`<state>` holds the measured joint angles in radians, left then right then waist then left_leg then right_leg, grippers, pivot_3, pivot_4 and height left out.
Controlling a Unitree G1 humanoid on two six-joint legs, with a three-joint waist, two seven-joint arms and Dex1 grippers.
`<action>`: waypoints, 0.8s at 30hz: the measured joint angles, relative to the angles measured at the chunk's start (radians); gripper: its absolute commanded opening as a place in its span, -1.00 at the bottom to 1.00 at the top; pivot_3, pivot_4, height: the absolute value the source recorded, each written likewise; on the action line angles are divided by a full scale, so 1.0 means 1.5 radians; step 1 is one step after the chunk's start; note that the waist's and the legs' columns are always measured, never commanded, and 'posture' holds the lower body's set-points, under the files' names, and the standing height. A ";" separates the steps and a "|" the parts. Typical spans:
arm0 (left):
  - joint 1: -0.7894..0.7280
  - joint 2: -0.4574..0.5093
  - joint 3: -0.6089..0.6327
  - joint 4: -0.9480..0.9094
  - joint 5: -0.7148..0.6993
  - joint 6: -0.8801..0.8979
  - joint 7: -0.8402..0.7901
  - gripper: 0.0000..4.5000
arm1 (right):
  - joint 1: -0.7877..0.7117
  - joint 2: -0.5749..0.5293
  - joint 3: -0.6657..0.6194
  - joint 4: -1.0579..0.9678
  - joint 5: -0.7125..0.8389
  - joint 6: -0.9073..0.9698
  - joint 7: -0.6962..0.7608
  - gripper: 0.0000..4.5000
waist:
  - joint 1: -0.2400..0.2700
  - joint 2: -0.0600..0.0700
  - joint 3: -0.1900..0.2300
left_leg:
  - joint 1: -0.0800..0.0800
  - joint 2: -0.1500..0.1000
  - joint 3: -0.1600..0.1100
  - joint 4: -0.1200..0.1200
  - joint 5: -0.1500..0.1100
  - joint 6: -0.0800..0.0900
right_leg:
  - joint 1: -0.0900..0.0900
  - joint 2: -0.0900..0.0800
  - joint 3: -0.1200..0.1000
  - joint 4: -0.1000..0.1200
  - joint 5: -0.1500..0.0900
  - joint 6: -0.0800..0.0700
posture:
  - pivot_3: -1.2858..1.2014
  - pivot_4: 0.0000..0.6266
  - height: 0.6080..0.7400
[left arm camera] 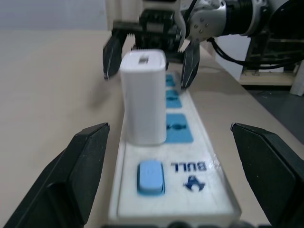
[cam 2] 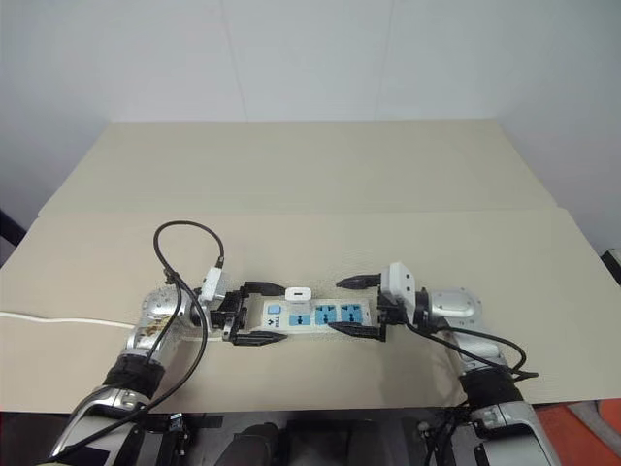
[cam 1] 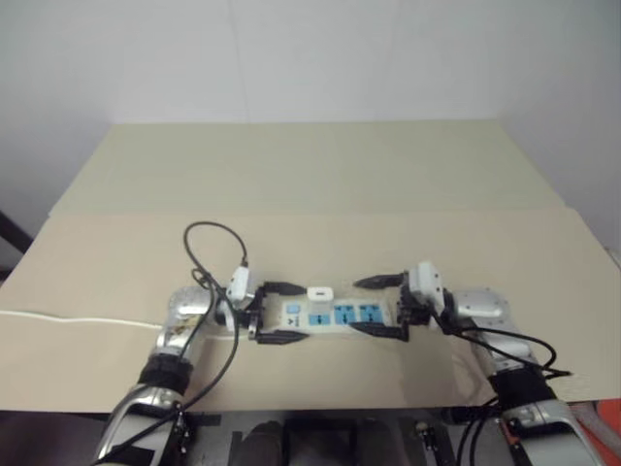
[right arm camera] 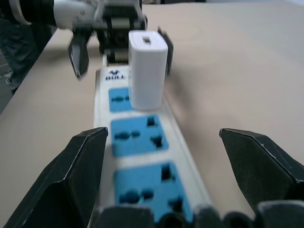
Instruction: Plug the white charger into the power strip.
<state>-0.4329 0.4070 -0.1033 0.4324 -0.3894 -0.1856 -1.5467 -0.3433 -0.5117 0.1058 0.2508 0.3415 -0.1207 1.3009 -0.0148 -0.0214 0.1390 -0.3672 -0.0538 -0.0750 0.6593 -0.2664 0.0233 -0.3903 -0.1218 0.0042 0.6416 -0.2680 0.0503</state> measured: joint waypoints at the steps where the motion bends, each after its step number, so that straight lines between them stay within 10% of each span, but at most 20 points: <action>1: 0.005 0.027 -0.004 -0.029 -0.012 0.018 -0.012 0.99 | 0.007 -0.009 -0.004 -0.016 0.007 0.009 -0.002 1.00 | -0.003 0.000 0.000 | 0.000 0.000 0.000 0.000 0.000 0.000 | 0.000 0.000 0.000 0.000 0.000 0.000 | 0.03 -0.52 1.00; 14: -0.031 0.347 0.029 -0.011 -0.111 0.020 -0.041 0.99 | 0.208 -0.237 -0.175 -0.225 0.049 0.087 -0.009 1.00 | 0.008 0.005 0.006 | -0.001 0.000 0.000 0.000 0.000 0.001 | 0.000 0.000 0.000 -0.002 0.000 0.000 | 0.03 -0.52 1.00; 24: -0.022 0.313 0.000 -0.005 -0.115 -0.010 -0.041 0.99 | 0.251 -0.323 -0.277 -0.279 0.071 0.120 0.000 1.00 | 0.002 0.005 0.008 | -0.001 0.001 0.001 0.000 -0.001 0.001 | 0.001 0.001 0.001 -0.001 0.000 0.000 | 0.03 -0.52 1.00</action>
<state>-0.4659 0.8766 -0.1037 0.4245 -0.5617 -0.1999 -1.6089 0.0334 -0.9962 -0.3091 -0.1684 0.4482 0.0591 1.3005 -0.0124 -0.0144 0.1506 -0.3681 -0.0527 -0.0736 0.6593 -0.2672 0.0248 -0.3890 -0.1208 0.0059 0.6397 -0.2683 0.0508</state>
